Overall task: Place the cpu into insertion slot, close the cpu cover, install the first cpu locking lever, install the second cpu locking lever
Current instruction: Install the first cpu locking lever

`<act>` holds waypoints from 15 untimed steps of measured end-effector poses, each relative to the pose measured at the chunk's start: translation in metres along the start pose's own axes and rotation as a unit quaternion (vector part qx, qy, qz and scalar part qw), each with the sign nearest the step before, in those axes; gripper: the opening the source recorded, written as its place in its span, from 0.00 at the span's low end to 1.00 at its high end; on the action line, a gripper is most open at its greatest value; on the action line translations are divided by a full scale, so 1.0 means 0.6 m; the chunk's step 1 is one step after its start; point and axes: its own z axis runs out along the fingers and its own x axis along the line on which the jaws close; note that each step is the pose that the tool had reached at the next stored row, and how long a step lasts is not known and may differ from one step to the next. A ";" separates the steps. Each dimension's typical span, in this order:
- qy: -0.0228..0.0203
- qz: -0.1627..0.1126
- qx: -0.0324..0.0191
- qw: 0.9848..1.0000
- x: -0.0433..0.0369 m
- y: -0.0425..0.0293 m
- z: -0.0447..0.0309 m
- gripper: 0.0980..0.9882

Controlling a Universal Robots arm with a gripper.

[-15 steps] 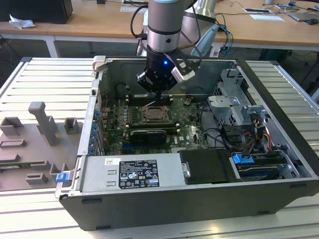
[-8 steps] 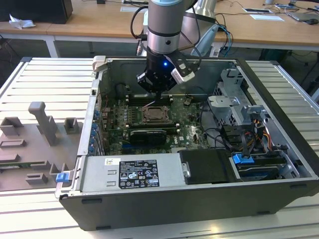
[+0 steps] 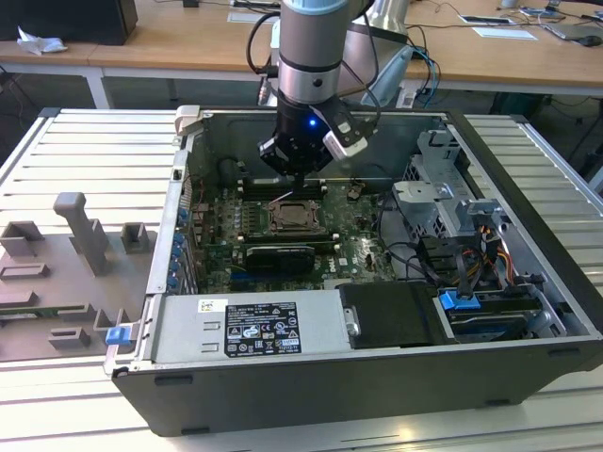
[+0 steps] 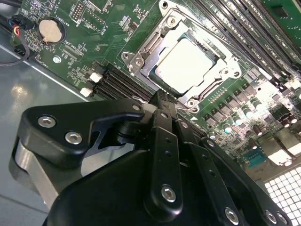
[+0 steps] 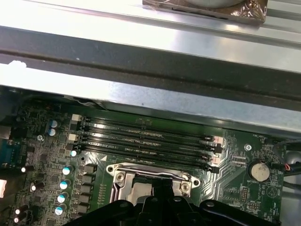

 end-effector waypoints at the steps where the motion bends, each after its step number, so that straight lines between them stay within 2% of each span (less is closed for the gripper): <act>1: 0.000 0.000 0.000 1.000 0.000 0.000 0.001 0.01; 4: 0.000 0.000 0.000 1.000 0.000 0.000 0.002 0.01; 6: 0.000 0.000 -0.002 1.000 0.000 0.000 0.003 0.01; 7: -0.001 0.000 -0.005 1.000 0.000 0.000 0.003 0.01; 8: -0.002 0.001 -0.010 1.000 0.000 0.000 0.004 0.01; 15: -0.005 0.002 -0.030 1.000 0.001 0.000 0.009 0.01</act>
